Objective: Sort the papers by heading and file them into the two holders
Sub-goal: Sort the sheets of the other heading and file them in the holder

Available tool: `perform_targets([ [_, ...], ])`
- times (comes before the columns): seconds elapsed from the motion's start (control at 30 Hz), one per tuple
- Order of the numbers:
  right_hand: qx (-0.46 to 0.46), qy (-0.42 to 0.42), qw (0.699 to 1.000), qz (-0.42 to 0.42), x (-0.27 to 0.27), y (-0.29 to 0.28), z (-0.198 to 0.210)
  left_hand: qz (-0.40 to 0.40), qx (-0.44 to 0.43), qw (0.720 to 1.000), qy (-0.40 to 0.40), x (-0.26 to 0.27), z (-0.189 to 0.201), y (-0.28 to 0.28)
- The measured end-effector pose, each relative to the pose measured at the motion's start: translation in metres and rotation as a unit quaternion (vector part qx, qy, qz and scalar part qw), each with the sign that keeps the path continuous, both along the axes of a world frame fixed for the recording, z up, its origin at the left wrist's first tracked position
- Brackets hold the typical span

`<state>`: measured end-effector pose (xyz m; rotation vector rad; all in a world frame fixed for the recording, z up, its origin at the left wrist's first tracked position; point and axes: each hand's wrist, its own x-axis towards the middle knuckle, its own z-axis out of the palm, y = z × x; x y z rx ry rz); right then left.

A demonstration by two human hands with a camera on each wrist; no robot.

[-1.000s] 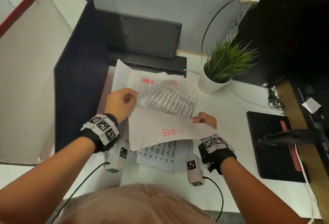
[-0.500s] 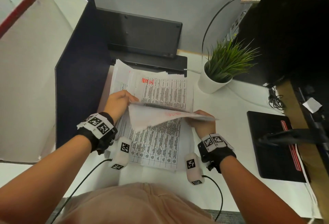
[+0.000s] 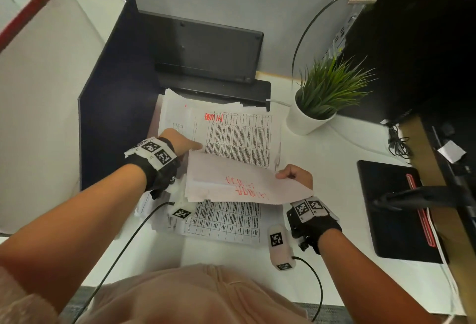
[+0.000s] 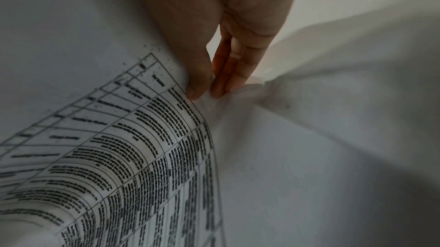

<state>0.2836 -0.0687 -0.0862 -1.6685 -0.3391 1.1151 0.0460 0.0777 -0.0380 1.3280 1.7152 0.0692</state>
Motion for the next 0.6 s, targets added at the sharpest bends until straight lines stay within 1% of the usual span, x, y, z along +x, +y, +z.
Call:
perform_targets([
  [0.17,0.000,0.046,0.998,-0.036,-0.002,0.000,0.001,-0.029,-0.034,0.999,0.008,0.006,0.003,-0.002],
  [0.23,-0.006,0.045,0.998,-0.045,-0.002,0.001,0.001,-0.041,-0.054,0.998,0.005,0.009,0.004,-0.005],
  [0.3,-0.005,0.038,0.999,-0.038,-0.002,-0.001,0.002,-0.073,-0.056,0.996,-0.004,0.010,0.001,-0.007],
  [0.33,-0.003,0.034,0.999,-0.030,-0.002,-0.001,0.002,-0.078,-0.046,0.996,-0.022,0.011,0.000,-0.008],
  [0.4,0.006,0.035,0.999,-0.027,-0.003,-0.001,0.003,-0.048,-0.011,0.996,-0.080,0.012,-0.003,-0.012],
  [0.47,0.015,0.060,0.997,-0.041,-0.004,0.000,0.005,-0.019,0.052,0.993,-0.104,0.012,-0.006,-0.014],
  [0.53,0.020,0.095,0.993,-0.062,-0.003,0.005,0.007,-0.012,0.108,0.987,-0.121,0.011,-0.009,-0.017],
  [0.6,0.027,0.114,0.990,-0.082,0.000,0.006,0.009,-0.021,0.124,0.979,-0.163,0.008,-0.008,-0.019],
])
